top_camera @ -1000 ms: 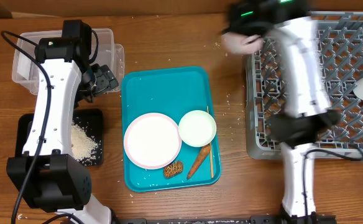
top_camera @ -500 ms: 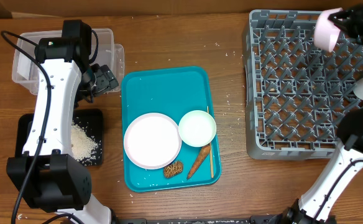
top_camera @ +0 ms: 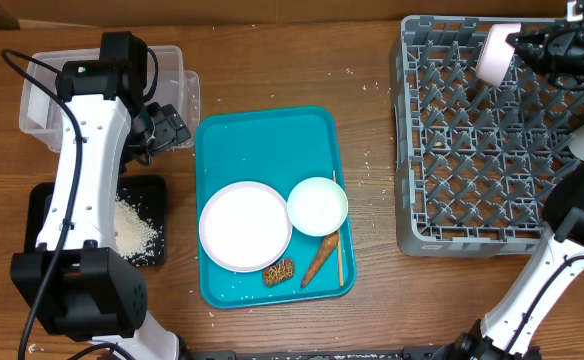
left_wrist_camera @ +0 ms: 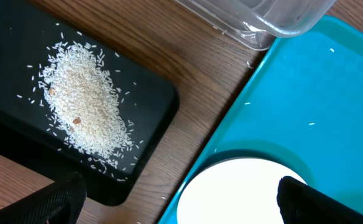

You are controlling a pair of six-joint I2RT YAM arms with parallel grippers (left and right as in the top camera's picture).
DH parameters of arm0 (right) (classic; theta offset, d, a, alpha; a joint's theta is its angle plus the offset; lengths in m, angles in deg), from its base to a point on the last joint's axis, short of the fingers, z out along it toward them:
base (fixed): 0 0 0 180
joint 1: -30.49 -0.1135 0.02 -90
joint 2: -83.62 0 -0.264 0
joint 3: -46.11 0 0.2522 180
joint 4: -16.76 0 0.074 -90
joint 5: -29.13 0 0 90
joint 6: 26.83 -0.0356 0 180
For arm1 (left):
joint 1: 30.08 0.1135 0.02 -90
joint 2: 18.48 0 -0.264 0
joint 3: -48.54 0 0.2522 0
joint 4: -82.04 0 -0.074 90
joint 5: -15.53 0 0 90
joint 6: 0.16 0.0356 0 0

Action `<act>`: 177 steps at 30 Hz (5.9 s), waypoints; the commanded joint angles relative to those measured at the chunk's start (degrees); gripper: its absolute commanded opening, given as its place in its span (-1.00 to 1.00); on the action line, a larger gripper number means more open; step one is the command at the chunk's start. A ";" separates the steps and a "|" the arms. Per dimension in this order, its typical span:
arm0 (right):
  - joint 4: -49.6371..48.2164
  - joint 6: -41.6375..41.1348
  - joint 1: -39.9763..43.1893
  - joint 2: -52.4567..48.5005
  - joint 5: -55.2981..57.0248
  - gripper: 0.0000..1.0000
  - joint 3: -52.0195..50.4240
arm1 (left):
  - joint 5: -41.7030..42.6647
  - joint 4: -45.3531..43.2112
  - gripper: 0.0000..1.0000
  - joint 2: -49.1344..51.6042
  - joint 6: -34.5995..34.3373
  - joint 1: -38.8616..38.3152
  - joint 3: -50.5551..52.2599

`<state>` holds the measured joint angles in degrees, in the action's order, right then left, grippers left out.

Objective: Sort waste into correct bins and load items into the dishwasher
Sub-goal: 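Carry the pink bowl to the rack and set it down, then release the bowl and move the right gripper back to the tray, then grasp the pale green cup rim with the right gripper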

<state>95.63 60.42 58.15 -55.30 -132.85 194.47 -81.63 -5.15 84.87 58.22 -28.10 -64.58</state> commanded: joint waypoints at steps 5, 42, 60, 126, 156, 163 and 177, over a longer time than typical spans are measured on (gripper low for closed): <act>-0.09 0.15 0.37 2.38 2.10 -0.93 -0.42 | -0.74 -0.02 0.99 -0.28 -0.98 -0.13 0.35; 8.41 -6.64 8.39 4.55 28.85 -0.70 8.20 | -0.74 0.00 0.99 -0.28 -0.98 -0.13 0.35; 24.00 -7.67 7.45 5.40 36.96 -0.25 18.86 | -0.74 -0.02 1.00 -0.28 -0.98 -0.13 0.35; 10.23 -8.09 -9.22 17.22 37.75 -0.92 -2.40 | -0.74 -0.02 1.00 -0.28 -0.98 -0.13 0.35; -1.36 -41.40 -64.41 22.95 70.10 0.35 -36.94 | -0.74 0.00 1.00 -0.28 -0.98 -0.13 0.35; -8.15 -44.15 -64.41 22.73 67.65 0.34 -44.68 | -0.74 -0.02 1.00 -0.28 -0.98 -0.13 0.35; -11.93 -46.42 -65.26 19.15 65.92 0.24 -45.88 | -0.74 -0.02 1.00 -0.28 -0.98 -0.13 0.35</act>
<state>83.93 14.98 -6.65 -35.19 -66.60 148.86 -81.63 -5.15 84.87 58.22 -28.10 -64.58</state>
